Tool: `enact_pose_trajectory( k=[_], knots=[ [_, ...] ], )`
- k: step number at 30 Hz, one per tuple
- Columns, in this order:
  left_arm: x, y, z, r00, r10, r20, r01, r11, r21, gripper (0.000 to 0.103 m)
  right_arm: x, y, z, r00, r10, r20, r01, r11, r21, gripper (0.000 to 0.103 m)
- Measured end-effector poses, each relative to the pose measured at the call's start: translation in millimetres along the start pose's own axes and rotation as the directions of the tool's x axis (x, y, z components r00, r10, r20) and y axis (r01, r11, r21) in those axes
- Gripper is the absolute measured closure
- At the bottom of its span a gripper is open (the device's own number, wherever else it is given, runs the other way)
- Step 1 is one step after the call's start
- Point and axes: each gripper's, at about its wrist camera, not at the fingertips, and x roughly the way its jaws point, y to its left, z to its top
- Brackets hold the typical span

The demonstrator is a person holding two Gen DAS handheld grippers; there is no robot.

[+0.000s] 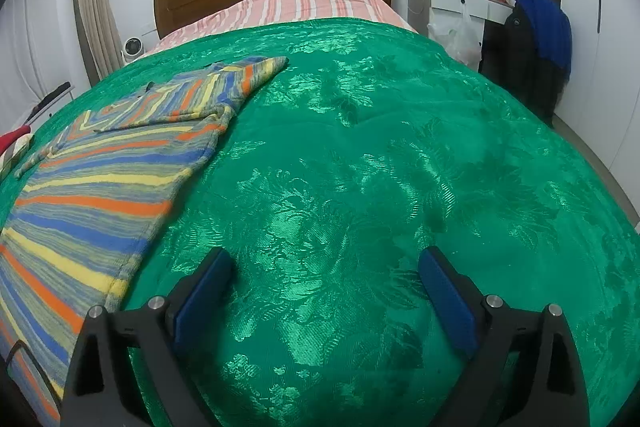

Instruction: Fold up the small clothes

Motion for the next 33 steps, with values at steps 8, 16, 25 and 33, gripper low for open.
enact_pose_trajectory(
  k=[8,16,25,33],
  knots=[
    [-1.7,-2.8,-1.2,1.000,0.022,0.010,-0.022,1.000,-0.007,0.000,1.5,0.4,-1.2,1.000,0.004,-0.004,-0.004,1.000,0.006,0.008],
    [-2.4,-1.2,-2.1,1.000,-0.007,0.000,0.007,1.000,0.022,0.000,1.8,0.4,-1.6,1.000,0.002,-0.004,-0.002,1.000,0.006,0.008],
    [-2.0,-1.6,-2.7,1.000,-0.008,-0.003,0.008,0.999,0.031,0.000,2.7,-0.5,-1.7,1.000,-0.001,-0.004,0.001,1.000,0.005,0.008],
    [-3.9,-1.2,-3.2,1.000,-0.017,-0.009,0.017,0.999,0.033,0.000,2.1,-0.7,-2.4,1.000,-0.005,-0.003,0.005,1.000,0.005,0.008]
  ],
)
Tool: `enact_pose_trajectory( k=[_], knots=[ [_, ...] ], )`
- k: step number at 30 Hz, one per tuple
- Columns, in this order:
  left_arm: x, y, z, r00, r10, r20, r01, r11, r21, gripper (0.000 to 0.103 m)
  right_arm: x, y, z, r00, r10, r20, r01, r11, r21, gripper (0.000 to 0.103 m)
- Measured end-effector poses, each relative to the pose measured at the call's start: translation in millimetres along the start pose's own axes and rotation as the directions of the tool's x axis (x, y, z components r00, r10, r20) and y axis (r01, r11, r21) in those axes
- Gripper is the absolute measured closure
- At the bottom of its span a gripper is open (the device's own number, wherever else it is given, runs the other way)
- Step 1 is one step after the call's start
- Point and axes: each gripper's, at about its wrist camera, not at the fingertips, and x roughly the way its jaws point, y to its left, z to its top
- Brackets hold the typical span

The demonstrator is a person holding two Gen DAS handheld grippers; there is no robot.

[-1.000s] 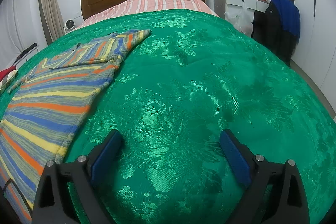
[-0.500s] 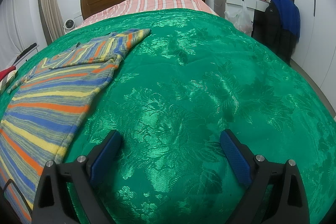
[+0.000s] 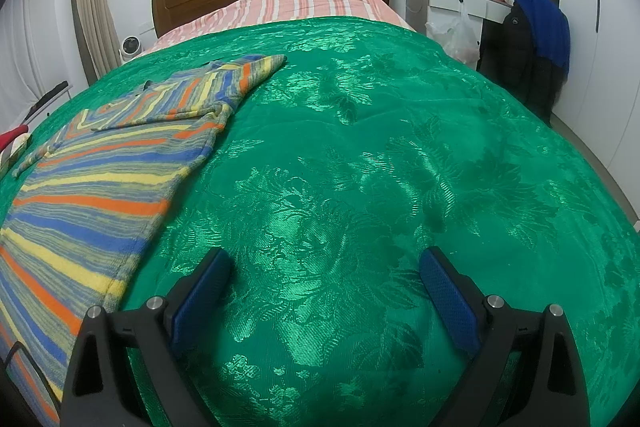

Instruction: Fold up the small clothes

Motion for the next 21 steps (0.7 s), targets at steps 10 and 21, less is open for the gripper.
enact_pose_trajectory(
  k=[10,21],
  knots=[
    [-36.4,51.1,60.9,0.976,-0.219,-0.021,0.210,0.955,-0.210,0.001,-0.8,-1.1,-0.6,1.000,-0.001,-0.001,0.001,1.000,-0.001,0.008],
    [64.9,172.8,182.9,0.981,-0.110,-0.160,0.032,0.903,-0.428,0.004,-3.7,-1.1,-2.8,1.000,0.000,0.007,0.000,1.000,0.001,0.008]
  ],
)
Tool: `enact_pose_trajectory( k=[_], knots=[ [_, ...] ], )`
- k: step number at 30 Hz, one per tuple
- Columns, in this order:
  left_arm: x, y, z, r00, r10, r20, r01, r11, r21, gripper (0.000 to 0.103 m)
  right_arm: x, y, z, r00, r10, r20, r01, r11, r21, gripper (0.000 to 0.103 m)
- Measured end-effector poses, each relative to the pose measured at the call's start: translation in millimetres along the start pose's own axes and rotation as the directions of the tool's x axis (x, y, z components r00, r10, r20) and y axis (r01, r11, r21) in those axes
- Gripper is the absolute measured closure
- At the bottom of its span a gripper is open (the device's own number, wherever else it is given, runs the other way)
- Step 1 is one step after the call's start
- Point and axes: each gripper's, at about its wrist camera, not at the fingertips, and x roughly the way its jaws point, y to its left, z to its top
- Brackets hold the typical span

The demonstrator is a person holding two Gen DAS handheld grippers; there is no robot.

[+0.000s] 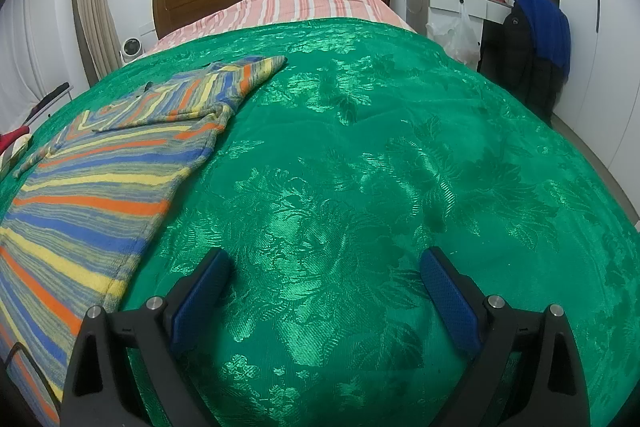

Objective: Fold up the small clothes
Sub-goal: 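Grasp the other sleeve with the left tool and fold it inward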

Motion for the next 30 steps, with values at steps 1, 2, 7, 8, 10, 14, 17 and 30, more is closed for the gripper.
enact_pose_trajectory(
  k=[1,2,7,8,10,14,17,30],
  knots=[
    [11.6,2.1,3.3,1.000,0.022,-0.010,-0.022,1.000,-0.009,0.008,0.0,-0.1,-0.1,1.000,0.000,-0.001,0.000,1.000,0.000,0.008],
    [23.3,4.8,4.6,0.999,0.037,-0.020,-0.038,0.999,-0.025,0.010,0.0,-0.1,-0.1,1.000,0.000,-0.001,0.000,1.000,0.000,0.008],
    [60.3,10.9,-7.9,0.996,0.085,-0.039,-0.088,0.994,-0.066,0.025,-0.5,-0.1,-0.7,1.000,0.000,-0.001,0.000,1.000,0.000,0.008],
    [60.0,7.7,-10.6,0.995,0.101,-0.015,-0.102,0.994,-0.043,0.031,-0.7,-0.2,-1.0,1.000,0.001,0.000,-0.001,1.000,0.000,0.008],
    [59.9,-0.8,-11.3,0.994,0.109,-0.006,-0.109,0.994,0.015,0.094,-0.7,-0.1,-1.0,1.000,0.001,0.000,-0.001,1.000,0.001,0.007],
    [41.2,-23.1,-0.7,0.997,0.078,0.023,-0.080,0.993,0.087,0.099,-0.9,-0.1,-1.3,1.000,0.001,0.000,-0.001,1.000,0.001,0.007],
    [0.5,-76.7,11.0,0.994,0.012,0.108,-0.034,0.978,0.205,0.100,-0.9,-0.1,-1.2,1.000,0.001,0.000,-0.001,1.000,0.000,0.007],
    [-10.2,-372.5,-87.2,0.963,-0.264,-0.058,0.238,0.725,0.646,0.037,-1.8,-0.7,-1.3,1.000,0.001,0.002,-0.001,1.000,0.000,0.007]
  ],
)
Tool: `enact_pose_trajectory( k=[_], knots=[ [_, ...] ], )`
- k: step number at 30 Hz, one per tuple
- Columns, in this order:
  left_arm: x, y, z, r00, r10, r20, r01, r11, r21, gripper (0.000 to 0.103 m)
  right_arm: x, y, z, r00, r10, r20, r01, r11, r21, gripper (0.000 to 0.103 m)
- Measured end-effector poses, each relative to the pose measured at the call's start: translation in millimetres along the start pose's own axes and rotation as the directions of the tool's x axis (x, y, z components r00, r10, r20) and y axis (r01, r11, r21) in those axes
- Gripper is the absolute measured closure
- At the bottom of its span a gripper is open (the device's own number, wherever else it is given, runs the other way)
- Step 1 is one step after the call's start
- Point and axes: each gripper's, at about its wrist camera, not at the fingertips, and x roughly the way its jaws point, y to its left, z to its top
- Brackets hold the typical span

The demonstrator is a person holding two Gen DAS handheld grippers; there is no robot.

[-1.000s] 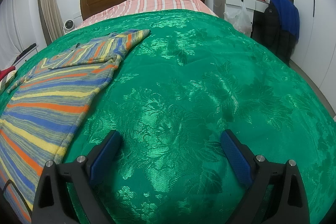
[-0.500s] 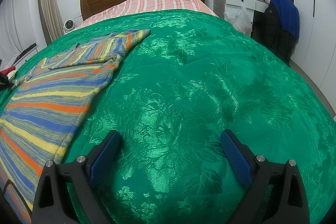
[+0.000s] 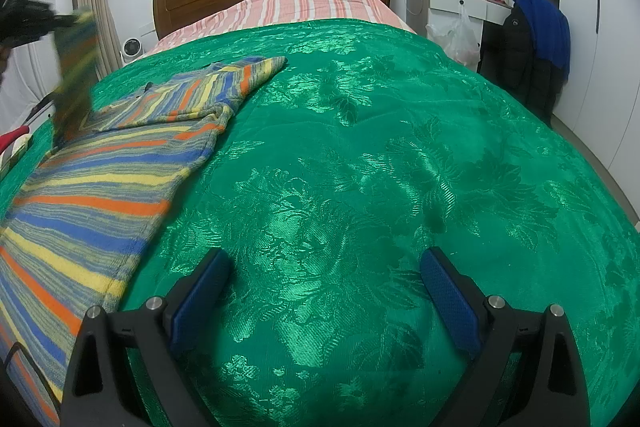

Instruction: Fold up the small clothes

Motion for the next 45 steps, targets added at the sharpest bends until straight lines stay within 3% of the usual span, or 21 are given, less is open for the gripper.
enact_pose_trajectory(
  k=[1,4,9,12,14,15,16,17,18,19,20,21,25,28,31,34,36,39,45],
  knots=[
    [14.4,-5.6,-3.3,0.999,0.022,-0.031,-0.022,1.000,0.004,0.016,-0.1,-0.1,-0.1,1.000,0.000,0.000,0.000,1.000,0.000,0.007],
    [23.0,5.5,-15.3,1.000,0.016,-0.016,-0.017,0.999,-0.039,0.017,-0.5,-0.1,0.3,1.000,0.001,0.001,-0.001,1.000,0.001,0.007],
    [13.8,85.3,-21.7,0.996,0.083,-0.018,-0.085,0.970,-0.230,0.017,-1.3,-0.3,-0.2,1.000,0.005,0.007,-0.005,1.000,0.003,0.007],
    [13.9,124.6,-42.5,0.992,0.099,-0.074,-0.116,0.948,-0.295,0.018,-1.7,0.2,-0.8,1.000,0.004,0.010,-0.004,1.000,0.001,0.007],
    [22.0,141.3,-64.2,0.991,0.062,-0.115,-0.097,0.938,-0.332,0.019,-1.8,0.1,-0.8,1.000,0.004,0.010,-0.004,1.000,0.002,0.007],
    [25.6,143.9,-76.1,0.991,0.034,-0.131,-0.076,0.939,-0.336,0.025,-1.7,0.1,-0.8,1.000,0.005,0.010,-0.005,1.000,0.002,0.007],
    [34.2,143.8,-91.3,0.984,0.055,-0.171,-0.106,0.947,-0.305,0.044,-1.7,0.2,-0.8,1.000,0.004,0.009,-0.004,1.000,0.001,0.007],
    [42.4,142.4,-102.2,0.967,0.118,-0.227,-0.177,0.949,-0.260,0.055,-1.7,0.2,-0.8,1.000,0.004,0.009,-0.004,1.000,0.001,0.007],
    [53.1,143.4,-116.5,0.935,0.192,-0.297,-0.260,0.942,-0.211,0.064,-1.7,0.1,-0.9,1.000,0.004,0.009,-0.004,1.000,0.001,0.007],
    [52.6,148.3,-128.0,0.928,0.222,-0.298,-0.292,0.933,-0.212,0.065,-1.7,0.2,-0.9,1.000,0.004,0.009,-0.004,1.000,0.001,0.007],
    [40.4,155.4,-135.8,0.937,0.236,-0.259,-0.301,0.920,-0.252,0.065,-1.7,0.2,-0.9,1.000,0.004,0.008,-0.004,1.000,0.001,0.007],
    [32.1,159.2,-139.1,0.938,0.244,-0.246,-0.310,0.908,-0.282,0.065,-2.1,0.5,-1.1,1.000,0.003,0.009,-0.003,1.000,0.001,0.007],
    [-19.1,166.5,-162.6,0.967,0.210,-0.142,-0.250,0.882,-0.399,0.022,-2.3,0.6,-1.1,1.000,0.003,0.009,-0.003,1.000,0.001,0.007],
    [-48.2,160.4,-184.0,0.955,0.288,-0.076,-0.296,0.884,-0.362,0.009,-2.1,0.6,-1.1,1.000,0.003,0.009,-0.003,1.000,0.000,0.007],
    [-51.5,161.4,-209.1,0.937,0.348,-0.038,-0.339,0.875,-0.345,0.005,-2.0,0.7,-1.2,1.000,0.002,0.008,-0.002,1.000,0.000,0.007],
    [-33.1,172.0,-233.1,0.926,0.373,-0.057,-0.369,0.862,-0.348,0.004,-2.2,0.5,-1.2,1.000,0.002,0.008,-0.002,1.000,0.000,0.007],
    [-35.4,171.0,-237.7,0.924,0.381,-0.009,-0.359,0.863,-0.355,0.002,-2.1,0.7,-1.3,1.000,0.002,0.007,-0.002,1.000,-0.001,0.007],
    [-34.6,161.9,-238.7,0.907,0.422,-0.013,-0.402,0.854,-0.329,0.001,-2.7,1.4,-1.1,1.000,-0.004,0.007,0.004,1.000,-0.003,0.007],
    [-38.1,167.9,-243.3,0.911,0.413,0.010,-0.385,0.857,-0.342,0.001,-2.8,2.1,-0.9,1.000,-0.010,0.006,0.010,1.000,-0.005,0.007]
  ],
)
